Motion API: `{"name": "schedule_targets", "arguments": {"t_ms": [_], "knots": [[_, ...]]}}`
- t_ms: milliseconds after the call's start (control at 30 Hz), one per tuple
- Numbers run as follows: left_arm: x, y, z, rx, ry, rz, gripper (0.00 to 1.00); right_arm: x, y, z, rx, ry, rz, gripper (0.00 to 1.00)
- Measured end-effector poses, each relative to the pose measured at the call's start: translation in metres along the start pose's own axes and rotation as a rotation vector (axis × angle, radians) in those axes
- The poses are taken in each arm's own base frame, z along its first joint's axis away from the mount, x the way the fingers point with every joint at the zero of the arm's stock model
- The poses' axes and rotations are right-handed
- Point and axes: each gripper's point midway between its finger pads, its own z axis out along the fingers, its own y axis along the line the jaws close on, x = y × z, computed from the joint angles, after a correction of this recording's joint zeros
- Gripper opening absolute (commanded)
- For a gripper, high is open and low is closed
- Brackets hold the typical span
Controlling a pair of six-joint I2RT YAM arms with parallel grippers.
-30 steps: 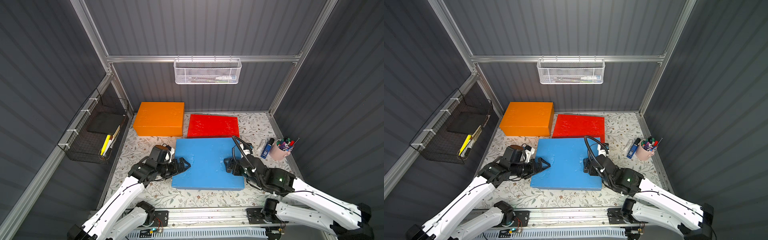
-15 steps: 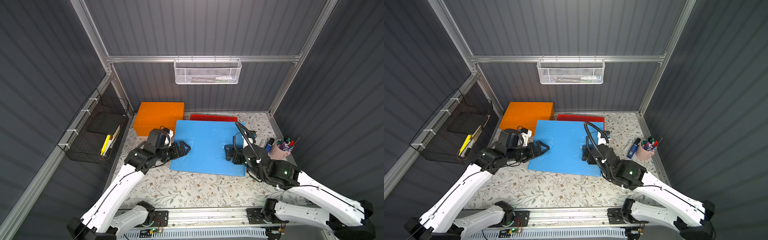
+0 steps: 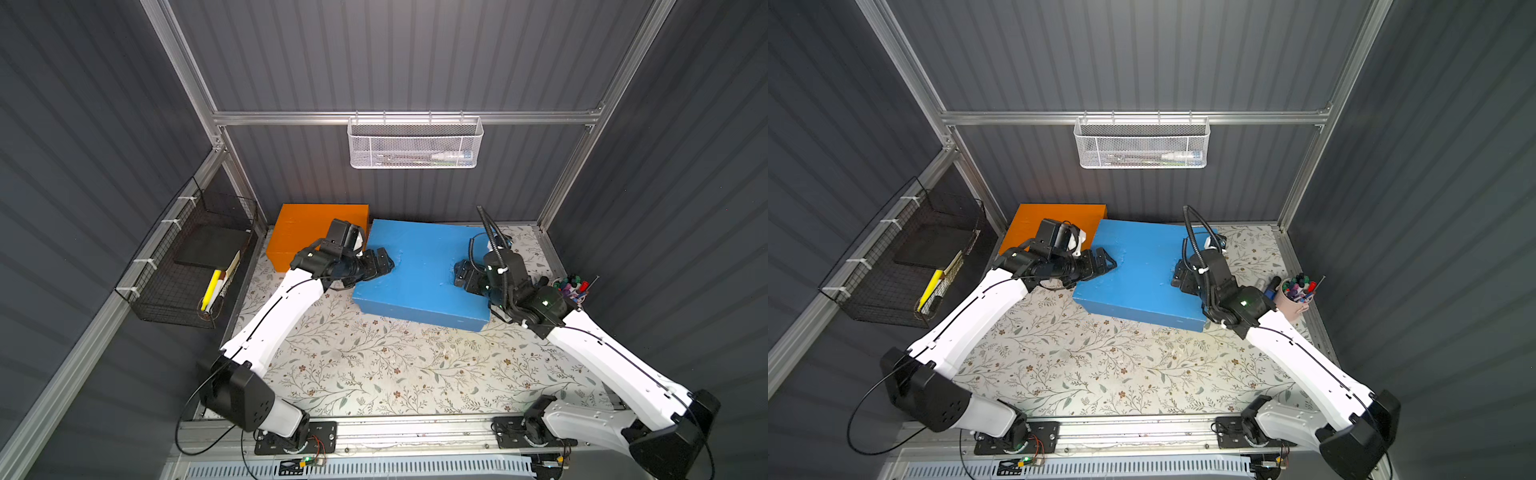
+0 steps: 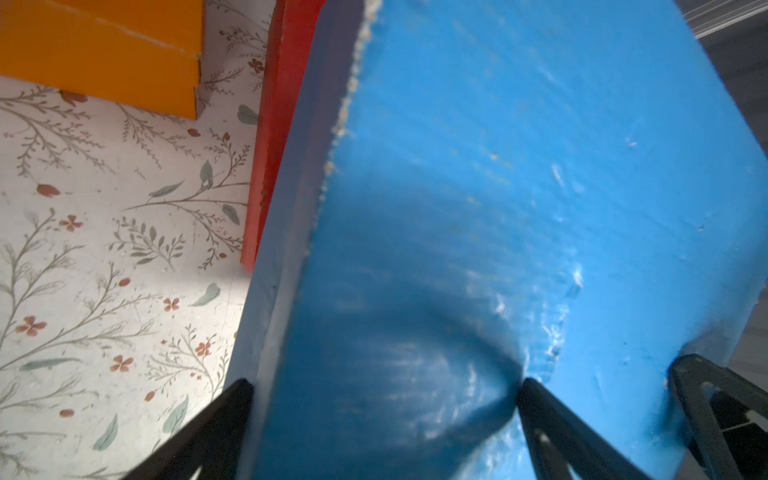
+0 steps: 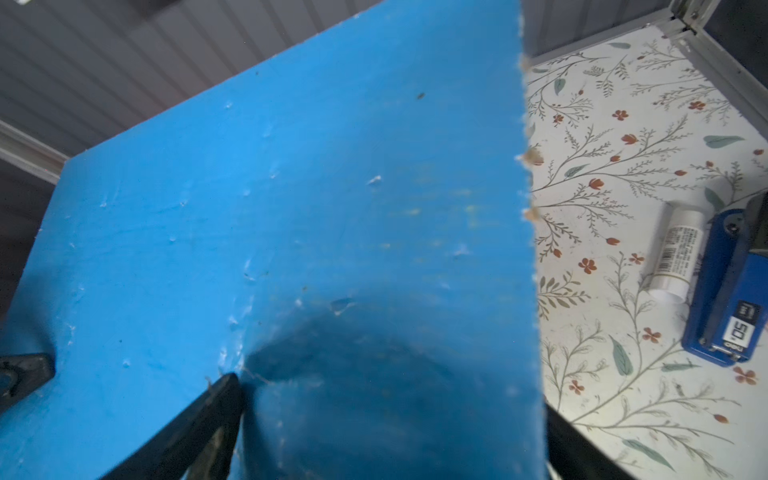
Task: Stack the shoeboxes
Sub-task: Place the shoebox at the shoebox.
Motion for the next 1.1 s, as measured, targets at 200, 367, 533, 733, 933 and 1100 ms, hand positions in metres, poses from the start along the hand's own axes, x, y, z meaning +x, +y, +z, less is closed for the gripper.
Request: {"name": "schedule_targets", "arguments": {"t_ms": [200,367,533,733,933,1100], "knots": [[-0.036,-0.001,0.020,0.035,0.024,-0.048,0.99,-0.022,-0.002,0.026,0.008,-0.001,0.047,0.93],[-0.054,0.020,0.030,0.067,0.045,-0.148,0.99,-0.037,0.009,0.052,-0.020,0.012,0.065,0.93],[-0.060,0.027,0.030,0.083,0.050,-0.176,0.99,-0.041,0.007,0.073,-0.034,0.041,0.077,0.93],[-0.059,0.024,0.031,0.099,0.062,-0.175,0.99,-0.044,-0.007,0.088,-0.025,0.053,0.094,0.93],[-0.063,0.023,0.034,0.158,0.079,-0.186,0.99,-0.046,-0.028,0.093,0.013,0.047,0.101,0.95],[-0.062,0.043,0.042,0.152,0.093,-0.227,0.99,-0.049,-0.045,0.095,0.068,0.030,0.084,0.96]]}}
